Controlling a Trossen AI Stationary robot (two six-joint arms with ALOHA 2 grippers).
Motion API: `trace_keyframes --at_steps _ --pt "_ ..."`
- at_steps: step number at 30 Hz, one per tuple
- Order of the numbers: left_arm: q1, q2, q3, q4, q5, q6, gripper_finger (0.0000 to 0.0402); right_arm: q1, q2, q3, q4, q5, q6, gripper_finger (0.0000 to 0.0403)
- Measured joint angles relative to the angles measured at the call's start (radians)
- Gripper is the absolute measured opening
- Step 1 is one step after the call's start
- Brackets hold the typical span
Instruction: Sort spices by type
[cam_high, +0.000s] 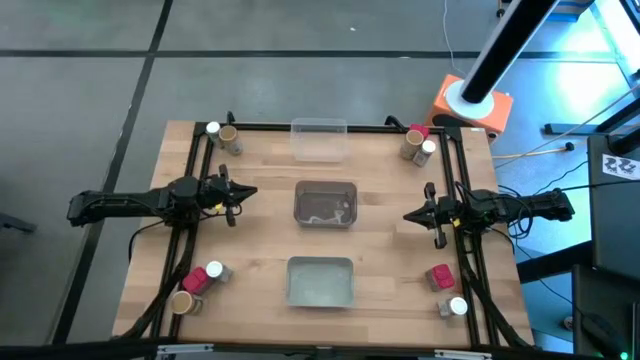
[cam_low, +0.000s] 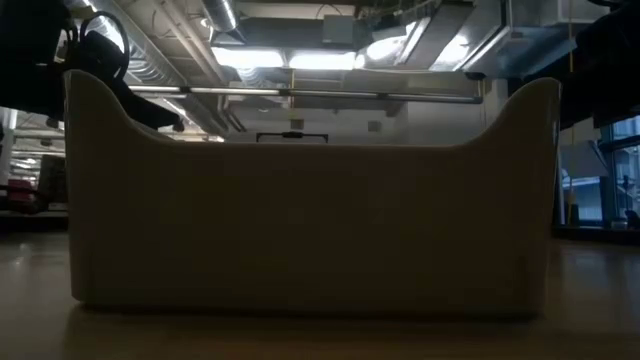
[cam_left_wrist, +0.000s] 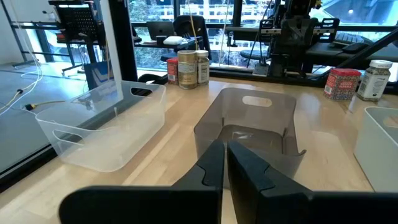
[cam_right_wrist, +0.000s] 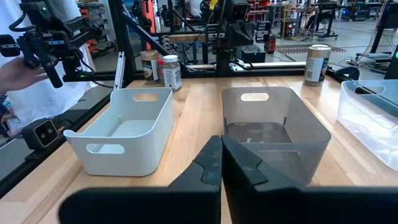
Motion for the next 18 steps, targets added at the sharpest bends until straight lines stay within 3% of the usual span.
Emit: trace_keyframes --at_steps 14,18 --pt "0.000 0.000 0.000 0.045 0.000 0.001 0.0006 0.000 0.000 -0.006 0.051 0.012 -0.063 0.0007" --pt "0.000 0.000 0.000 0.164 -0.001 -0.075 0.0006 0.000 0.000 -0.006 0.068 0.107 -0.099 0.0007"
